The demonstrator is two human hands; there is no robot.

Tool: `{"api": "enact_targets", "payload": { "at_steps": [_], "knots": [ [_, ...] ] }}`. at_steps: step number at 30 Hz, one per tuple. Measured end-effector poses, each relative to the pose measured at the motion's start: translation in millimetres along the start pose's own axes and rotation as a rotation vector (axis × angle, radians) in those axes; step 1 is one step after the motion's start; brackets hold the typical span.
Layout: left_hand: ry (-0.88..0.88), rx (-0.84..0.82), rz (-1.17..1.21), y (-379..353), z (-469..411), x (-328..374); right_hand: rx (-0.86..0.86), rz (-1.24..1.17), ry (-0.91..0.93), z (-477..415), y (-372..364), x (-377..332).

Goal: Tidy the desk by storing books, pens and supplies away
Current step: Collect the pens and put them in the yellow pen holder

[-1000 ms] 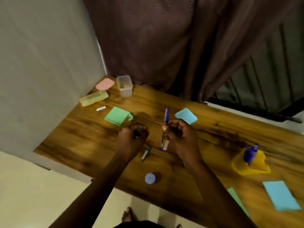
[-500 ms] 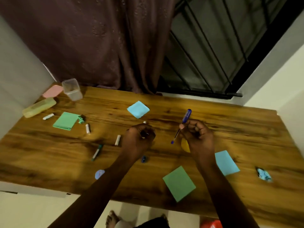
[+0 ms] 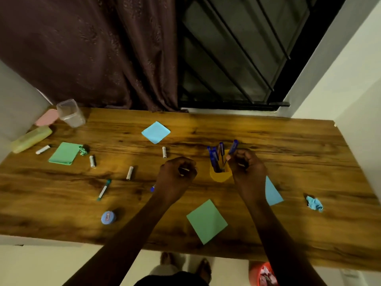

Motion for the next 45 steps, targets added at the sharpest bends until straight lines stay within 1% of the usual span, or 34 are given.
{"api": "enact_targets", "payload": {
  "at_steps": [4,6,9,13,15,16,18,20,22,24,31,35,39,45],
  "knots": [
    [0.078,-0.049,0.013,-11.4,-12.4,-10.5,-0.055,0.066,-0.029,0.1,-7.8,16.9],
    [0.097,-0.081,-0.018,-17.8,-20.6,-14.1,-0.056,0.073,-0.05,0.7,-5.4,24.1],
    [0.124,-0.136,-0.063,-28.3,-31.0,-20.8,0.001,0.112,-0.064,1.7,6.0,31.5],
    [0.183,-0.21,-0.008,-38.9,-39.2,-27.8,0.066,0.216,-0.119,-2.1,14.0,48.3],
    [0.2,-0.256,0.002,-42.5,-40.1,-32.2,0.02,0.274,-0.178,-0.5,8.6,58.1],
    [0.2,-0.275,0.001,-44.6,-40.9,-34.7,-0.033,0.281,-0.21,0.8,4.8,62.3],
    [0.17,-0.302,0.004,-48.6,-42.4,-39.4,-0.148,0.248,-0.251,5.6,-2.8,63.7],
    [0.151,-0.315,0.023,-53.2,-46.0,-46.8,-0.189,0.231,-0.222,8.6,-9.6,60.6],
    [0.133,-0.335,0.04,-57.3,-49.8,-50.3,-0.19,0.248,-0.198,9.3,-17.3,61.6],
    [0.123,-0.336,0.054,-59.4,-51.4,-48.5,-0.188,0.248,-0.216,10.0,-23.6,64.7],
    [0.069,-0.34,0.029,-64.4,-60.3,-43.4,-0.127,0.175,-0.204,9.2,-27.3,67.2],
    [0.02,-0.349,0.035,-81.3,-72.7,-31.8,-0.084,0.142,-0.174,-7.1,-10.4,64.2],
    [-0.029,-0.343,0.06,-112.5,-88.6,-13.1,-0.027,0.086,-0.195,-32.4,18.1,71.8],
    [-0.081,-0.379,0.013,-187.6,-117.4,18.9,-0.031,0.115,-0.151,-82.3,83.6,98.6]
  ]
}}
Point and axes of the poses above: each hand's wrist, its own z-axis away from the middle knuckle, its own y-axis out of the back of the hand, x = y × z, the point moved 2 cm from there along -z, towards the middle knuckle, and after that the axes turned 15 degrees about z, right-handed, at the moved point
